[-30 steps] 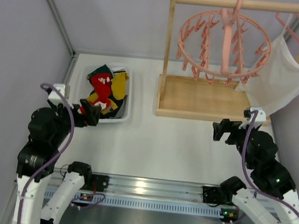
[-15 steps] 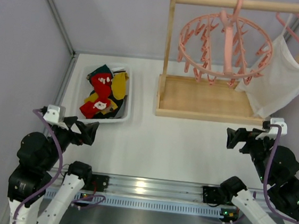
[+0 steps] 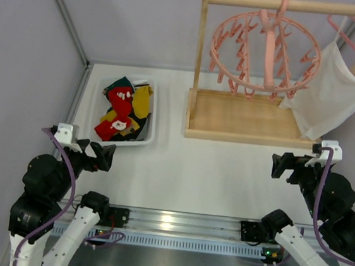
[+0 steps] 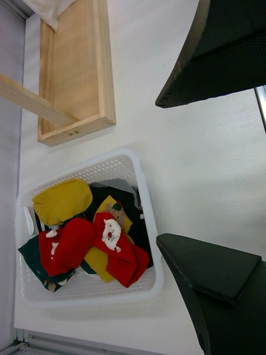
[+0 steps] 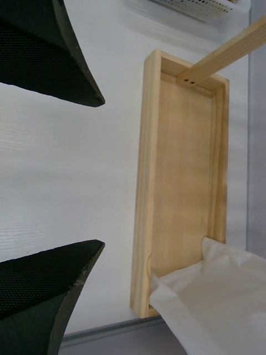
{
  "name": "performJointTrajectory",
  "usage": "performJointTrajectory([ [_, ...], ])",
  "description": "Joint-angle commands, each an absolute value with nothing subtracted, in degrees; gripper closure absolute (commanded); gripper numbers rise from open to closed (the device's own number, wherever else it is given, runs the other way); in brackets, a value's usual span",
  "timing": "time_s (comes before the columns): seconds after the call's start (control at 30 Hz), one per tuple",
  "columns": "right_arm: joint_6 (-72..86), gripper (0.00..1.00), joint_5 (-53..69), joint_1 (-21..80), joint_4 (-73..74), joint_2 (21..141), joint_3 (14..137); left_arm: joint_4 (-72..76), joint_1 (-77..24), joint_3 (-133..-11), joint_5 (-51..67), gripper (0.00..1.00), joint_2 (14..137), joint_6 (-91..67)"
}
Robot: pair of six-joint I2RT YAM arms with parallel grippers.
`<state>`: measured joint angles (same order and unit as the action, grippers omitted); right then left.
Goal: Remove the socks clipped to the hanger
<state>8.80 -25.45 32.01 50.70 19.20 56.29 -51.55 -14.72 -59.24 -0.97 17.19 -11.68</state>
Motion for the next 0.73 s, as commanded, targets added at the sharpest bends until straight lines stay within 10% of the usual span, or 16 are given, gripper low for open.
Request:
performJointTrajectory([
  [0.0, 7.3, 0.01, -27.2, 31.3, 52.2, 20.3, 58.9, -51.2, -14.9, -60.3, -2.2, 0.02, 18.5, -10.5],
  [0.7, 7.4, 0.00, -26.1, 31.4, 51.8, 21.7, 58.6, -51.2, -15.0, -60.2, -4.3, 0.02, 17.8, -11.0],
])
